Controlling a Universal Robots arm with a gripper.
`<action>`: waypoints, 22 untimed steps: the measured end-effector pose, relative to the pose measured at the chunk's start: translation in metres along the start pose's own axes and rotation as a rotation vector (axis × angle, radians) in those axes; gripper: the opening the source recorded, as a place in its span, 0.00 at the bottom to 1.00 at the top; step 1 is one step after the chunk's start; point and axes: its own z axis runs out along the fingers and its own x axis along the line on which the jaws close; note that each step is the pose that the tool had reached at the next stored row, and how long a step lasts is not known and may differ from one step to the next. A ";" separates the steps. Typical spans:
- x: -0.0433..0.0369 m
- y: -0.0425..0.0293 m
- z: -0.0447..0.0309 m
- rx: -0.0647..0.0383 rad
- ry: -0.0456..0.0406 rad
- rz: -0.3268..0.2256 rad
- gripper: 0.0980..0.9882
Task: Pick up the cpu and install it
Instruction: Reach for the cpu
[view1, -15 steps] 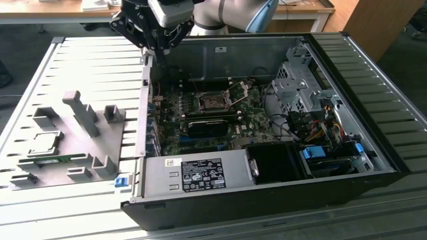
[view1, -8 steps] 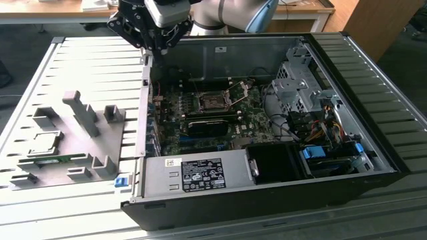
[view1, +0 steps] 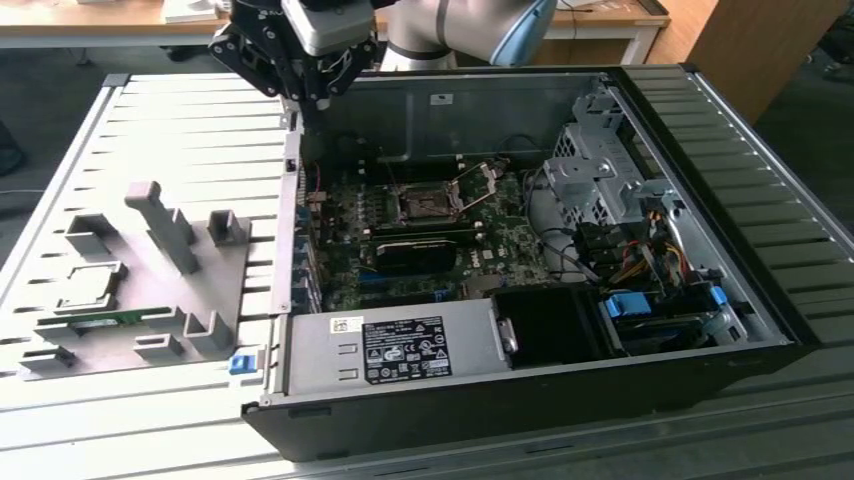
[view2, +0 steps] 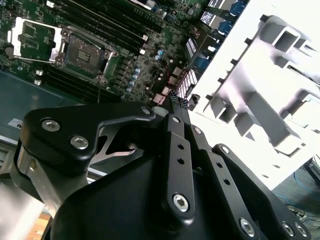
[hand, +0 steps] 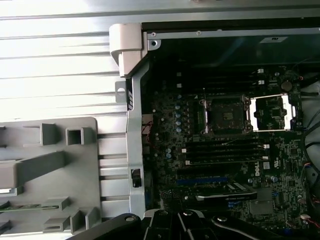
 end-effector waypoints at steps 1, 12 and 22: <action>0.0005 0.0000 0.0000 0.000 0.0000 0.000 0.01; 0.0060 -0.0005 0.0001 0.000 0.0000 0.000 0.01; 0.0106 -0.0008 0.0002 0.000 0.0000 0.000 0.01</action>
